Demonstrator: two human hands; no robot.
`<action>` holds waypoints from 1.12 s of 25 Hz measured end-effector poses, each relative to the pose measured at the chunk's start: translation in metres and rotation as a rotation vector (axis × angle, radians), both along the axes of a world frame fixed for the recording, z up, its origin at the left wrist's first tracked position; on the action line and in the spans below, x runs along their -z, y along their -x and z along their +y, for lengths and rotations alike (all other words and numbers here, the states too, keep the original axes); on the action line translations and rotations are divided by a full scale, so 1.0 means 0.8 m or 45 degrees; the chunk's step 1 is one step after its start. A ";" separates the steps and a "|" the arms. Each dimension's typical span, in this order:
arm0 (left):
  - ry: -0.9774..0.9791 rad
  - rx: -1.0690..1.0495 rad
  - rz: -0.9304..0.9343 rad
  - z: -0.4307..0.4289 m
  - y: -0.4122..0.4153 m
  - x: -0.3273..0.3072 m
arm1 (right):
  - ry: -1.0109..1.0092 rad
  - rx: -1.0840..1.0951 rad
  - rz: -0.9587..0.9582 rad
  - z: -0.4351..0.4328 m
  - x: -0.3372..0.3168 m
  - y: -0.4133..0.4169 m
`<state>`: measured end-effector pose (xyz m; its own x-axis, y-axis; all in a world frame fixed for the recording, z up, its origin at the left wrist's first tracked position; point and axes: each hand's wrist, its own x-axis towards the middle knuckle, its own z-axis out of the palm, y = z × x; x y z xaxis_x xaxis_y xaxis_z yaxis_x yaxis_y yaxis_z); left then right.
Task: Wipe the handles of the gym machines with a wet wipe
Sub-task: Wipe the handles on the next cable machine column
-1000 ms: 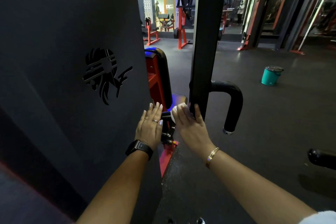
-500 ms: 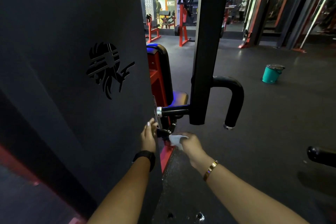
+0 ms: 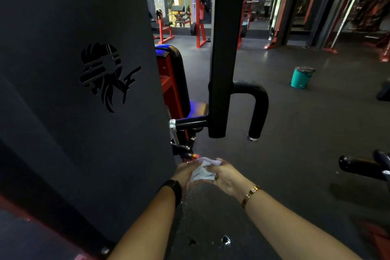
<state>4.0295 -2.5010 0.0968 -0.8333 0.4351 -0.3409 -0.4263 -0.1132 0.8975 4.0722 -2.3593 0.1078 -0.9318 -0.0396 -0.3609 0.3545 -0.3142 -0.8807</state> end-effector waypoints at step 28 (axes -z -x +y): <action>0.255 0.813 -0.120 0.570 -0.261 0.058 | 0.227 1.180 -0.104 0.477 0.070 -0.363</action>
<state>4.2380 -2.0452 0.0501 -0.3961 0.7533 -0.5251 -0.4318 0.3519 0.8305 4.3626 -1.9779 0.0518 -0.5920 0.6424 -0.4867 -0.0450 -0.6293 -0.7759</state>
